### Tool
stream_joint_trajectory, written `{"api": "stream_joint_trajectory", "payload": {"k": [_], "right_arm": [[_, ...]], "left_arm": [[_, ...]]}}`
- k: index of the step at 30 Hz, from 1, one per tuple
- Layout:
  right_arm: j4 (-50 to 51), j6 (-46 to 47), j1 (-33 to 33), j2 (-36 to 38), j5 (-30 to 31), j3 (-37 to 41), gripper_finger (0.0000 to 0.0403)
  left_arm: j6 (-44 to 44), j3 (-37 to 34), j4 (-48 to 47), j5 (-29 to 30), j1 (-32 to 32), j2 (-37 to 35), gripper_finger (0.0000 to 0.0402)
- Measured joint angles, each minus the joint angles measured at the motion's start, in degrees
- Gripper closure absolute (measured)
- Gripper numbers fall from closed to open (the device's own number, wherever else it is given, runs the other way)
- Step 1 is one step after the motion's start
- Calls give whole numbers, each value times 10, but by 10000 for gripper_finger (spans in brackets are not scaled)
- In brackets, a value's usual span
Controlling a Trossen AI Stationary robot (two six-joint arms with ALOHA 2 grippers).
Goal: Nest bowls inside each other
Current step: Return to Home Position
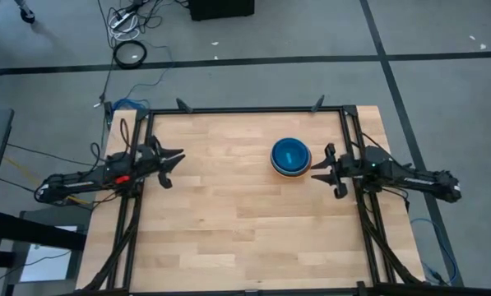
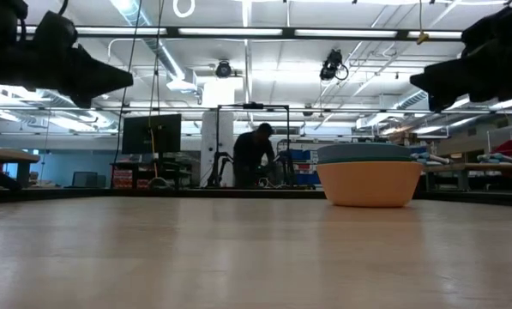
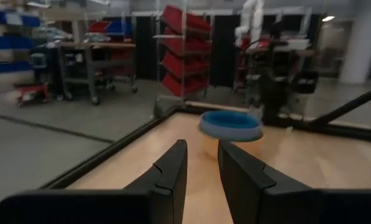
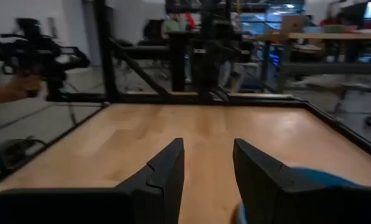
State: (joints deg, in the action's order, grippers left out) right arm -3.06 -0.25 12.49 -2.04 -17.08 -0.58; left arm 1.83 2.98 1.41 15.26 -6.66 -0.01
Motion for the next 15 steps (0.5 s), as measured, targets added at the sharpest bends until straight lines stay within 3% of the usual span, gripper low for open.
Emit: {"api": "stream_joint_trajectory", "payload": {"k": [4, 15], "right_arm": [[4, -4, 0, -12, 31, 0, 275], [5, 5, 0, -16, 32, 0, 275]], "left_arm": [[1, 0, -24, 22, 0, 0, 302], [18, 0, -30, 23, 0, 0, 302]]}}
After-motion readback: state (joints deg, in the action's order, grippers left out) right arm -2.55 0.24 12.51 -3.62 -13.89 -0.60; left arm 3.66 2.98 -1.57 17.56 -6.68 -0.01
